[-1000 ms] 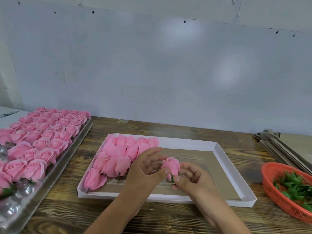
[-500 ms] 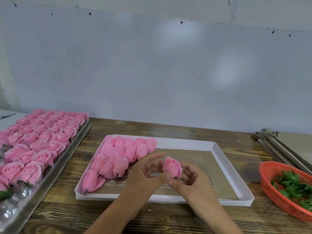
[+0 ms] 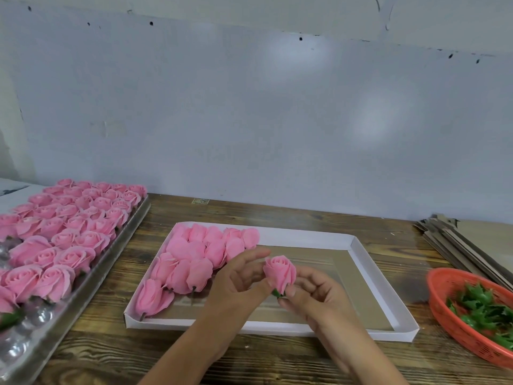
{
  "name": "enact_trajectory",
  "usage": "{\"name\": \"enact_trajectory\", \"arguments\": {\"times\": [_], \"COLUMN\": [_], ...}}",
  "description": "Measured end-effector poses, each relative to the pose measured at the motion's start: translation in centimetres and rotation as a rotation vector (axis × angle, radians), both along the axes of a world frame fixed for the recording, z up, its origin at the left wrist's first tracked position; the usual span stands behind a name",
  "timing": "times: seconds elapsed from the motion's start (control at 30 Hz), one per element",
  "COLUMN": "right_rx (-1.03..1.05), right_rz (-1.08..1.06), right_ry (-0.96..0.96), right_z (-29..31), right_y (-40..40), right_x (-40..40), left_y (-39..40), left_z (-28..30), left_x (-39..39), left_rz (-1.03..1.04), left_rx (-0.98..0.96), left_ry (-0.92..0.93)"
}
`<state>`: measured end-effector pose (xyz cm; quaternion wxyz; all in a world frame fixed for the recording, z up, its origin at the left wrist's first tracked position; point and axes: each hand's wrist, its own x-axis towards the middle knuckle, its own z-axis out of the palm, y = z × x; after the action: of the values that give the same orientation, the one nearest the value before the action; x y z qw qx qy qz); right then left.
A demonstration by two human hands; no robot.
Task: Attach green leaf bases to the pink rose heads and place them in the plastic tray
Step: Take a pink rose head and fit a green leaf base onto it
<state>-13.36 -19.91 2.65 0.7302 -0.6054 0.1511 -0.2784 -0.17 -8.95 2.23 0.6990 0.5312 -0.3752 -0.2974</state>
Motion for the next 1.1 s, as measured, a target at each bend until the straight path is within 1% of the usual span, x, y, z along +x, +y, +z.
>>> {"name": "enact_trajectory", "arguments": {"times": [0.2, 0.33, 0.47, 0.6, 0.77, 0.97, 1.1], "right_rx": [-0.023, -0.051, -0.122, -0.106, -0.028, -0.069, -0.066], "right_rz": [-0.036, -0.07, -0.106, -0.091, -0.036, 0.042, 0.042], "right_ry": [-0.019, -0.009, 0.004, 0.036, 0.058, 0.055, 0.031], "right_z": [-0.3, -0.5, -0.52, -0.53, -0.02, 0.05, -0.1], "right_y": [-0.44, -0.44, -0.29, -0.26, -0.72, -0.46, -0.57], "right_x": [0.04, 0.2, 0.25, 0.11, -0.28, -0.25, -0.22], "left_y": [-0.34, -0.18, -0.33, -0.32, -0.29, -0.24, -0.29], "left_z": [-0.25, -0.29, -0.59, -0.67, -0.63, -0.55, -0.66], "left_x": [0.11, 0.01, -0.17, 0.11, 0.26, -0.07, -0.01], "left_rz": [0.048, 0.025, 0.081, 0.119, 0.068, 0.001, -0.014], "left_rx": [0.0, 0.006, 0.053, 0.067, 0.062, 0.025, 0.029], "left_ry": [-0.004, -0.004, -0.075, -0.107, -0.092, -0.092, -0.156]}}
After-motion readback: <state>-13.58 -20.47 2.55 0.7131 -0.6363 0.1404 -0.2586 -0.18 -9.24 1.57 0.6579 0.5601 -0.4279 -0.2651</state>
